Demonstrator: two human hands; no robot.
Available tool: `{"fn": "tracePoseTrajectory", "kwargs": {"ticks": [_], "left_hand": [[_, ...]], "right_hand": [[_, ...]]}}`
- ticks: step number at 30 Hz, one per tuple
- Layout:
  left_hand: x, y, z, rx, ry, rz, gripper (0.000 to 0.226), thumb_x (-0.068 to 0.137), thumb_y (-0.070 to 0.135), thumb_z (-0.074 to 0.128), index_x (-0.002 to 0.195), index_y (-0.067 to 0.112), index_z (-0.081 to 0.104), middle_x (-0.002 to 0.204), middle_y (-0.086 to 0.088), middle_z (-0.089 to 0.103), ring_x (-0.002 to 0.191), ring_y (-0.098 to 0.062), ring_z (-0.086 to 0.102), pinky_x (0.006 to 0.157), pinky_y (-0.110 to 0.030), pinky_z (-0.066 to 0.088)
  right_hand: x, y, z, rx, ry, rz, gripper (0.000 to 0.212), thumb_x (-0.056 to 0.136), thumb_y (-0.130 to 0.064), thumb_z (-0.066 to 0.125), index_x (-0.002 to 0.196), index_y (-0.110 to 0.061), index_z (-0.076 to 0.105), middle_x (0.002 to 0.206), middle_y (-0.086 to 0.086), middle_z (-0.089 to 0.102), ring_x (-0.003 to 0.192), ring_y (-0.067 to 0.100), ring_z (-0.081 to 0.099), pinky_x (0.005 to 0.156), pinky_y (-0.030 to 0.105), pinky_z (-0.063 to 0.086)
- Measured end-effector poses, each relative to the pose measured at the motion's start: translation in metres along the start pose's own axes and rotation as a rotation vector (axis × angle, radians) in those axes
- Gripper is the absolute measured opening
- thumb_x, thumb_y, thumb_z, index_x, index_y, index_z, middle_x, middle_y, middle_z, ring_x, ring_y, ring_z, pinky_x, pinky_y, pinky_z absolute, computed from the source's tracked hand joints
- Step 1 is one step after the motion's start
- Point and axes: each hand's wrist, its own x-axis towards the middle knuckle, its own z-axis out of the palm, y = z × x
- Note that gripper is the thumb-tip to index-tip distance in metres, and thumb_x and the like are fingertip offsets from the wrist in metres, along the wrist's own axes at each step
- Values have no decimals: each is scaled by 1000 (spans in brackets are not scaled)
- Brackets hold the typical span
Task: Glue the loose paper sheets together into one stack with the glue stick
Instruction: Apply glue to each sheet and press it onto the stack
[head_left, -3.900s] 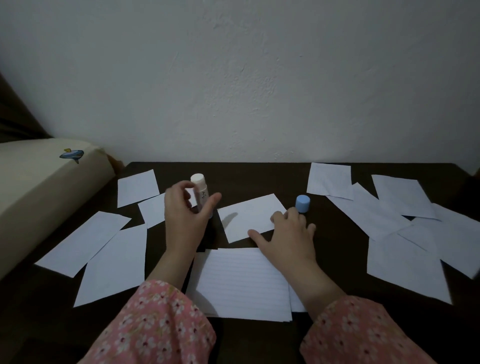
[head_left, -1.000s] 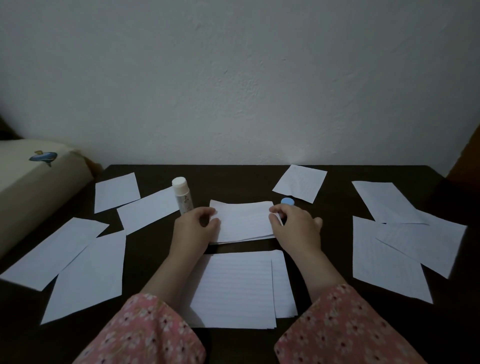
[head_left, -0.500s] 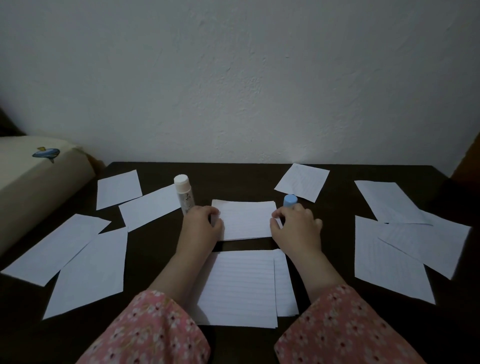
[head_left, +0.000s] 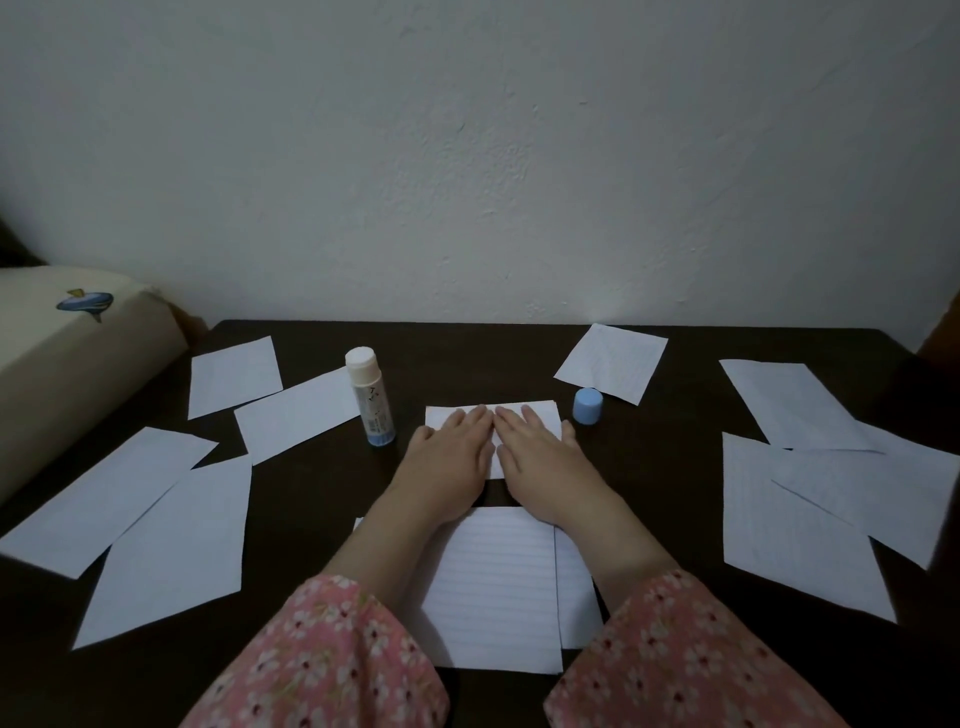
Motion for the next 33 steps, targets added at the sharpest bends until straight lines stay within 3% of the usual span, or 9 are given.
{"fn": "tracePoseTrajectory", "kwargs": {"ticks": [13,19,28,33], "left_hand": [[2,7,1,-17,-58,-164,57,103,40,20,153,17,7,161,-1,2,147,-15,3,118,-43,11],[5,2,4,-17,-27,-314,74,97,54,26,153,10,6,161,-7,3,148,-21,4,117,-41,14],[-4,-1,-4,-50,11,-240,74,97,53,34,153,13,7,161,-4,4,148,-19,4,116,-44,14],[-15,-5,-15,-18,-44,-25,55,100,45,33,150,23,22,160,5,13,146,-13,9,115,-47,11]], "right_hand": [[4,-8,6,24,28,206,54,102,-36,20,153,-32,5,161,-10,-5,148,16,-9,115,56,-5],[2,-4,4,53,48,315,65,98,-47,26,154,-24,2,162,-5,-7,147,15,-11,115,54,-7],[-1,0,2,24,20,272,63,101,-48,21,154,-20,1,162,-1,-9,147,18,-14,114,57,-5],[-12,-6,0,-31,25,87,51,104,-39,18,154,-28,10,161,-8,-4,148,16,-10,112,62,-4]]}}
